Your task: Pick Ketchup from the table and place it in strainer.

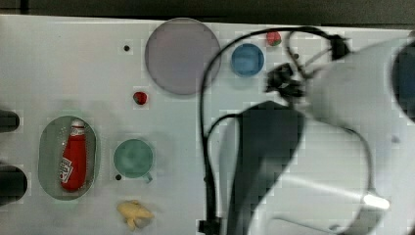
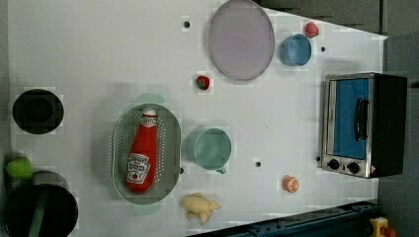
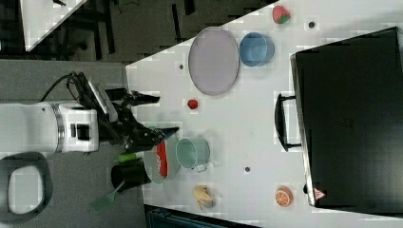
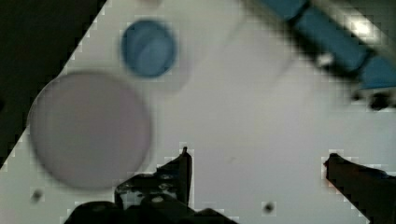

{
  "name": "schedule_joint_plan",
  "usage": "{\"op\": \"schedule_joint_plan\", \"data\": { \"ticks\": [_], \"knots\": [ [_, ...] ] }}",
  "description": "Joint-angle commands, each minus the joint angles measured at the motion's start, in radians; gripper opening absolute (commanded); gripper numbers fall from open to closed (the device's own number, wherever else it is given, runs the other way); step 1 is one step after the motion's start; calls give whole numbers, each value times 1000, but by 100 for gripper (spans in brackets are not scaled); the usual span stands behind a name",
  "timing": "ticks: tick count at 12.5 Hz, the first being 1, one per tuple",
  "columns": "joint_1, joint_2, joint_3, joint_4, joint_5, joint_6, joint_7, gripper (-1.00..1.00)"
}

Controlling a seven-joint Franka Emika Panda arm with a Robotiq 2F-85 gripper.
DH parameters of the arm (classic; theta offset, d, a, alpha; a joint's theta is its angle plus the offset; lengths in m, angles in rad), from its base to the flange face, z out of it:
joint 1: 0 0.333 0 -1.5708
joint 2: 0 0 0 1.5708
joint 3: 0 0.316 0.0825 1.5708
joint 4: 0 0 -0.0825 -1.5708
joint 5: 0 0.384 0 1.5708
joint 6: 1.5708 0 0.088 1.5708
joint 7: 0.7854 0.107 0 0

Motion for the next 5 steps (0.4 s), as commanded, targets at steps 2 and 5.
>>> {"op": "schedule_joint_plan", "data": {
  "ticks": [2,5],
  "knots": [
    [76,-19,110,21,-30,-29,112,100],
    [82,-21,124,21,-28,-47,130,100]
  ]
}}
